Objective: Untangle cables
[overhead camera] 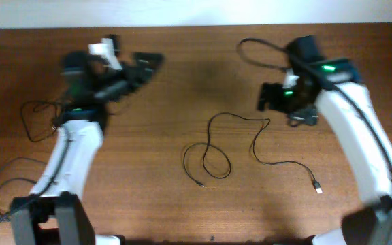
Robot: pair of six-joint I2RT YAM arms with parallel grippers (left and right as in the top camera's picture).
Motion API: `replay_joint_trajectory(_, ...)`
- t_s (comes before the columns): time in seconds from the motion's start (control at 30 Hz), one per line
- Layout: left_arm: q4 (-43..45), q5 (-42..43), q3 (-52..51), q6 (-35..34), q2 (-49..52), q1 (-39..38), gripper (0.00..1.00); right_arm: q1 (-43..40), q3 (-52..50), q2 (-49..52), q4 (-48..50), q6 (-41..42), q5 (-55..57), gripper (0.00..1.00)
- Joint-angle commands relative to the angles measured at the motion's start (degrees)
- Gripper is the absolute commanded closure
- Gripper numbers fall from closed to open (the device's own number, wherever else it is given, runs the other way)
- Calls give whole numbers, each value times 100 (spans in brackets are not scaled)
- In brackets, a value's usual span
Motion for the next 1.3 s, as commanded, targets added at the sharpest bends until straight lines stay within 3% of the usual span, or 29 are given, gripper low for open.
replay_joint_trajectory(0.0, -905, -2804, -48, 953, -24, -1460, 1, -525, 138, -852, -173, 70, 136, 1)
replay_joint_trajectory(0.1, -1725, -5313, -48, 949, -26, -3062, 1, -824, 103, -1062, -275, -310, 129, 1)
replay_joint_trajectory(0.2, -2575, -6627, -48, 597, -278, -3410, 1, -824, -417, -804, -142, -715, -52, 1)
replay_joint_trajectory(0.33, -3252, -6824, -48, 492, -1255, -2747, 1, -817, -1384, -280, 1102, -2444, -1580, 1)
replay_joint_trajectory(0.37, -3429, -6824, -48, 496, -1539, -2522, 1, -811, -1615, -109, 1392, -3904, -2087, 6)
replay_joint_trajectory(0.4, -3558, -6822, -48, 494, -1687, -2389, 1, -815, -1753, -20, 1528, -4356, -2109, 6)
replay_joint_trajectory(0.6, -4321, -6824, -48, 494, -1915, -2157, 1, -820, -2181, 949, 2944, -5200, -2124, 8)
replay_joint_trajectory(0.67, -4406, -6824, -48, 496, -1917, -2157, 1, -817, -2181, 1235, 3322, -5246, -2127, 11)
replay_joint_trajectory(0.73, -4424, -6824, -48, 494, -1915, -2157, 1, -774, -2181, 1410, 3523, -5243, -2129, 34)
replay_joint_trajectory(0.77, -4422, -6824, -48, 496, -1915, -2157, 1, -726, -2181, 1451, 3471, -5243, -2129, 51)
replay_joint_trajectory(0.8, -4422, -6824, -48, 494, -1915, -2157, 1, -643, -2181, 1453, 3261, -5241, -2155, 75)
replay_joint_trajectory(0.87, -4424, -6824, -48, 496, -1915, -2157, 1, -494, -2179, 1451, 2933, -5237, -2326, 96)
replay_joint_trajectory(1.07, -4417, -6922, -48, 313, -1917, -2070, 1, -317, -1360, 1303, 1025, -5213, -3654, 96)
replay_joint_trajectory(1.13, -4417, -6924, -48, 52, -1917, -1856, 1, -127, -905, 1134, 382, -4592, -3670, 96)
replay_joint_trajectory(1.27, -4419, -6612, -48, 55, -1917, -1381, 1, 518, -885, 1069, 372, -3206, -3456, 96)
